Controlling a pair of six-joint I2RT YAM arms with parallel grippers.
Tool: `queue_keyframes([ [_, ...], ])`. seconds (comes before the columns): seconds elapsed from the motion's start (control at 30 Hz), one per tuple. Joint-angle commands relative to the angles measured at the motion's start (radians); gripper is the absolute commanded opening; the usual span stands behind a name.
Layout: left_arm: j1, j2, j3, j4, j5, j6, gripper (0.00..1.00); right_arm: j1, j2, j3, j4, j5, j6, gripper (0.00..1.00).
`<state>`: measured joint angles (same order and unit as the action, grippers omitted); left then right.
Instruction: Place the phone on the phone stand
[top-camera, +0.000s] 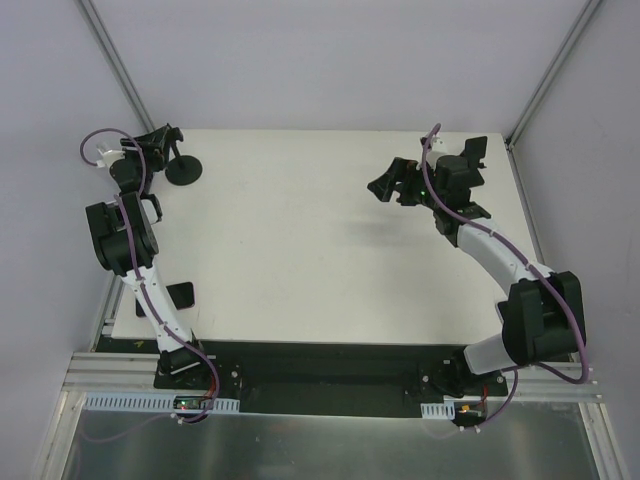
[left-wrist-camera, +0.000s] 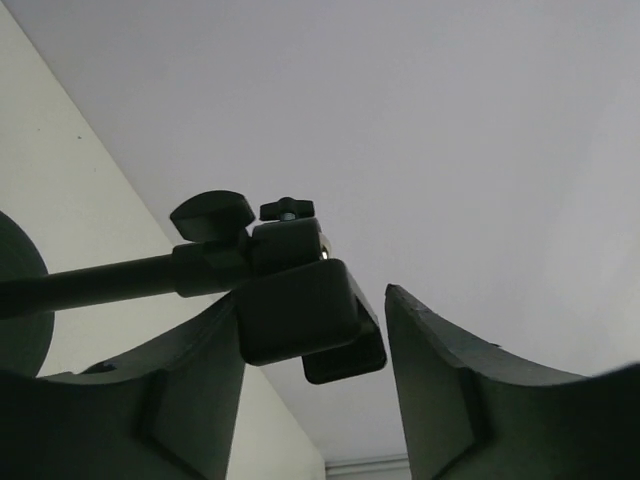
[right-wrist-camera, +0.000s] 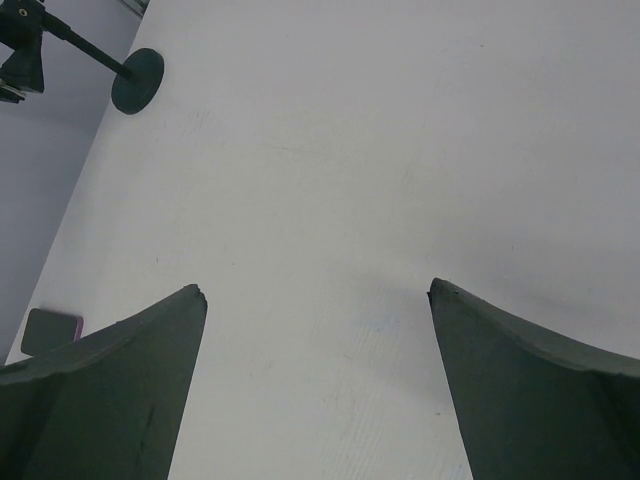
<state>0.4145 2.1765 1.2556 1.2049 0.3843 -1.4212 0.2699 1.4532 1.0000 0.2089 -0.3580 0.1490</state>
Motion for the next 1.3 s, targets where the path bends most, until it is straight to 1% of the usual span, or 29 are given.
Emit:
queue_keyframes([
  [0.0,0.012,-0.007,0.053,-0.004,0.013,0.005,0.45,-0.005,0.019,0.011,0.066,-0.025,0.011,0.96],
  [0.1,0.012,-0.032,0.048,-0.034,0.056,0.004,0.31,0.002,0.035,0.023,0.055,-0.019,0.012,0.96],
  [0.23,0.009,-0.102,-0.016,-0.039,0.115,0.011,0.2,0.026,0.064,0.064,0.023,0.01,-0.028,0.96],
  [0.27,0.006,-0.119,-0.045,-0.033,0.135,0.013,0.16,0.032,0.071,0.074,-0.002,0.036,-0.051,0.96],
  [0.3,0.003,-0.153,-0.062,-0.025,0.152,0.015,0.05,0.047,0.075,0.08,-0.012,0.048,-0.06,0.96],
  [0.33,0.0,-0.174,-0.08,-0.012,0.175,0.011,0.0,0.057,0.078,0.097,-0.023,0.059,-0.069,0.96],
  [0.43,-0.037,-0.276,-0.188,-0.004,0.182,0.008,0.0,0.089,0.09,0.117,-0.054,0.09,-0.086,0.96],
  [0.47,-0.049,-0.302,-0.244,0.002,0.182,0.004,0.0,0.092,0.101,0.127,-0.058,0.088,-0.088,0.96],
  [0.53,-0.103,-0.374,-0.306,0.025,0.171,-0.025,0.0,0.103,0.105,0.134,-0.062,0.086,-0.089,0.96],
  [0.57,-0.126,-0.395,-0.37,0.062,0.151,-0.038,0.0,0.106,0.11,0.138,-0.068,0.09,-0.092,0.96],
  [0.6,-0.188,-0.434,-0.399,0.074,0.142,-0.054,0.0,0.106,0.111,0.14,-0.072,0.093,-0.094,0.96],
  [0.67,-0.259,-0.464,-0.461,0.082,0.13,-0.07,0.0,0.106,0.11,0.137,-0.086,0.112,-0.109,0.96],
  [0.7,-0.298,-0.495,-0.479,0.076,0.117,-0.053,0.0,0.106,0.11,0.14,-0.092,0.122,-0.117,0.96],
  [0.73,-0.38,-0.51,-0.498,0.067,0.105,-0.041,0.0,0.106,0.107,0.14,-0.106,0.129,-0.13,0.96],
  [0.8,-0.455,-0.561,-0.557,0.044,0.047,-0.001,0.0,0.1,0.101,0.135,-0.115,0.146,-0.141,0.96],
  [0.83,-0.524,-0.576,-0.576,0.041,0.024,0.014,0.0,0.1,0.096,0.134,-0.118,0.151,-0.141,0.96],
  [0.87,-0.555,-0.592,-0.616,0.039,-0.004,0.037,0.0,0.094,0.088,0.127,-0.118,0.152,-0.143,0.96],
  [0.9,-0.589,-0.627,-0.631,0.015,-0.059,0.08,0.0,0.091,0.084,0.124,-0.118,0.152,-0.141,0.96],
  [0.97,-0.667,-0.658,-0.663,-0.01,-0.106,0.113,0.0,0.083,0.072,0.115,-0.114,0.149,-0.141,0.96],
  [1.03,-0.701,-0.688,-0.683,-0.015,-0.168,0.128,0.0,0.078,0.067,0.106,-0.108,0.148,-0.141,0.96],
  [1.07,-0.73,-0.696,-0.694,-0.016,-0.179,0.131,0.0,0.074,0.062,0.103,-0.106,0.145,-0.143,0.96],
  [1.27,-0.801,-0.678,-0.668,-0.034,-0.231,0.116,0.0,0.068,0.065,0.101,-0.101,0.131,-0.138,0.96],
])
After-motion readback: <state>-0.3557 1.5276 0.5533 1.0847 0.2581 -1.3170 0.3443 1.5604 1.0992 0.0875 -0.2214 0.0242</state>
